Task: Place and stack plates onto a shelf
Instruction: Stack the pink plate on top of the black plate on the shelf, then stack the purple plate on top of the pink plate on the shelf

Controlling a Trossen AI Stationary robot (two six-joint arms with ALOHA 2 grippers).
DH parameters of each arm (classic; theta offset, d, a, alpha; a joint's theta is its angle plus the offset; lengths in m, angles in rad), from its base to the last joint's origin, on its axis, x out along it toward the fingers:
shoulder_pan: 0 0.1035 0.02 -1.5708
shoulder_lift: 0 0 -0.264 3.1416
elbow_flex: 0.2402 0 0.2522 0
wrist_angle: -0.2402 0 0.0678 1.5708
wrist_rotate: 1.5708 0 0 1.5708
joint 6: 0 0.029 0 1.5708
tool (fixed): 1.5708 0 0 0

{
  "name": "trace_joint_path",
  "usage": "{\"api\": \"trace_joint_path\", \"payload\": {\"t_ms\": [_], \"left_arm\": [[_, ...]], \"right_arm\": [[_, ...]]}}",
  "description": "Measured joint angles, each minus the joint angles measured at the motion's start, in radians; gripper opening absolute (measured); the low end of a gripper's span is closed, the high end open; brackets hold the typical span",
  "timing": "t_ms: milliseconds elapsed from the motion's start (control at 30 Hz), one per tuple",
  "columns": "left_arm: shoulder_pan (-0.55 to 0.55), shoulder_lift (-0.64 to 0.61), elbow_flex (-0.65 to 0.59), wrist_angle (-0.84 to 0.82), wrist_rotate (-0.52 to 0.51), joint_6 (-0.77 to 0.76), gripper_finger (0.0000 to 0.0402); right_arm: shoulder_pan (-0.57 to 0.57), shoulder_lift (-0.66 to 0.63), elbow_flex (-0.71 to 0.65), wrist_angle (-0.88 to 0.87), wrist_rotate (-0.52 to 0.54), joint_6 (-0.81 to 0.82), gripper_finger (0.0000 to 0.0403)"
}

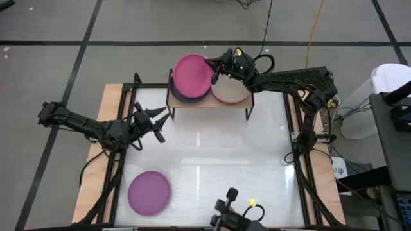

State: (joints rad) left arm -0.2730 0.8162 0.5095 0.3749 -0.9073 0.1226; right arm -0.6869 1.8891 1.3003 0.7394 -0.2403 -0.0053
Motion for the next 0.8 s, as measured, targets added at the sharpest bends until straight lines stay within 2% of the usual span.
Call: {"api": "trace_joint_path", "payload": {"t_ms": [167,567,667,800], "left_arm": [[0.019,0.000,0.000,-0.003,0.000,0.003,0.0138],[0.020,0.000,0.000,-0.022,0.001,-0.014,0.0138],[0.020,0.000,0.000,-0.069,0.006,-0.054,0.0138],[0.017,0.015,0.000,-0.172,0.090,-0.091,0.0138]], "right_arm": [[0.000,0.008,0.000,-0.003,-0.001,-0.025,0.0020],[0.009,-0.019,-0.002,-0.018,-0.014,-0.028,0.0100],[0.010,-0.070,-0.002,-0.018,-0.098,0.024,0.0115],[0.027,-0.173,-0.002,-0.023,-0.264,0.064,0.0122]]}}
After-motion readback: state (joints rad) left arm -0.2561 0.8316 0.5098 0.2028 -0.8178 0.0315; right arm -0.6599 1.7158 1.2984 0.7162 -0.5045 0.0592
